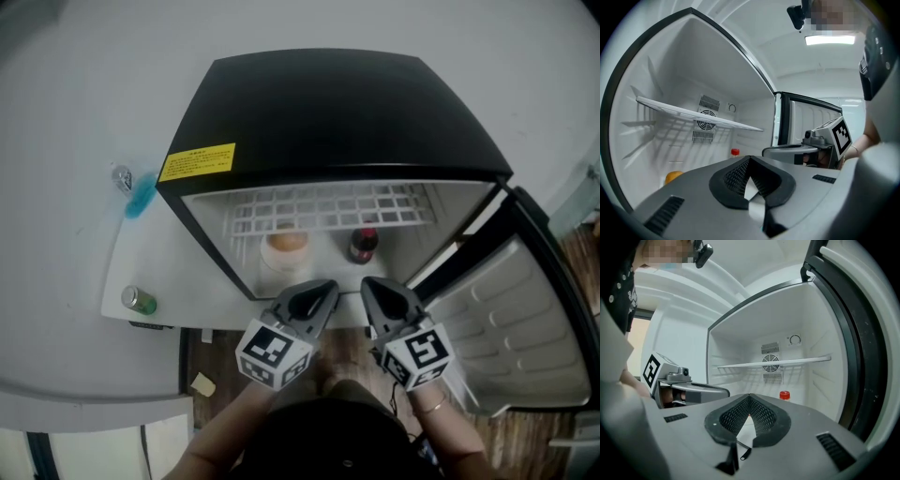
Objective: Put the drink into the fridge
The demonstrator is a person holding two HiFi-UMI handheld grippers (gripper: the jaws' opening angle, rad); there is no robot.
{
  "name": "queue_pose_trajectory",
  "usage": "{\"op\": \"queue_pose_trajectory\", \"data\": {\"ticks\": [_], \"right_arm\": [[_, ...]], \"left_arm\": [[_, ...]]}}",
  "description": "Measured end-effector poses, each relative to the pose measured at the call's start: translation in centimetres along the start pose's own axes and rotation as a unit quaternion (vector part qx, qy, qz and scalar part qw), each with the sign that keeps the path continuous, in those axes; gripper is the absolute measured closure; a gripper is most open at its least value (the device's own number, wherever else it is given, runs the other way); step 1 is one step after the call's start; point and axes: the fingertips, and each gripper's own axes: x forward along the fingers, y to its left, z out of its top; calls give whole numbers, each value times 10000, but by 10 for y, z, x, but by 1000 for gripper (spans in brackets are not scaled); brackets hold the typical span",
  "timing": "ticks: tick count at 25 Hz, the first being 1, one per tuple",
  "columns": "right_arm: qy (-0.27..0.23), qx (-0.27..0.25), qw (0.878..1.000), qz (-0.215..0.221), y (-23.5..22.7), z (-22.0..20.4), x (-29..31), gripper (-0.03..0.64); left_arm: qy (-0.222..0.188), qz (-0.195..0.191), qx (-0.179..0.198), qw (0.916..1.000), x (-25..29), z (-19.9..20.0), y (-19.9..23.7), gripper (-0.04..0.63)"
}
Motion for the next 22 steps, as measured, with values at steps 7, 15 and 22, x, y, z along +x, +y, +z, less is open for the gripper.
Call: {"op": "queue_pose_trajectory", "data": {"ticks": [7, 15, 22], "right_arm": [[165, -259, 9993, 235, 7, -13, -1, 608], [54, -255, 9992, 305, 11, -5, 0, 608], [9, -474, 9973, 566, 24, 3, 7, 609]], "left_arm": [[45, -92, -2, 9999, 5, -3, -5, 589], [121, -46, -111, 9999, 3, -11, -4, 589], [84, -87, -47, 9999, 5, -7, -7, 589]]}}
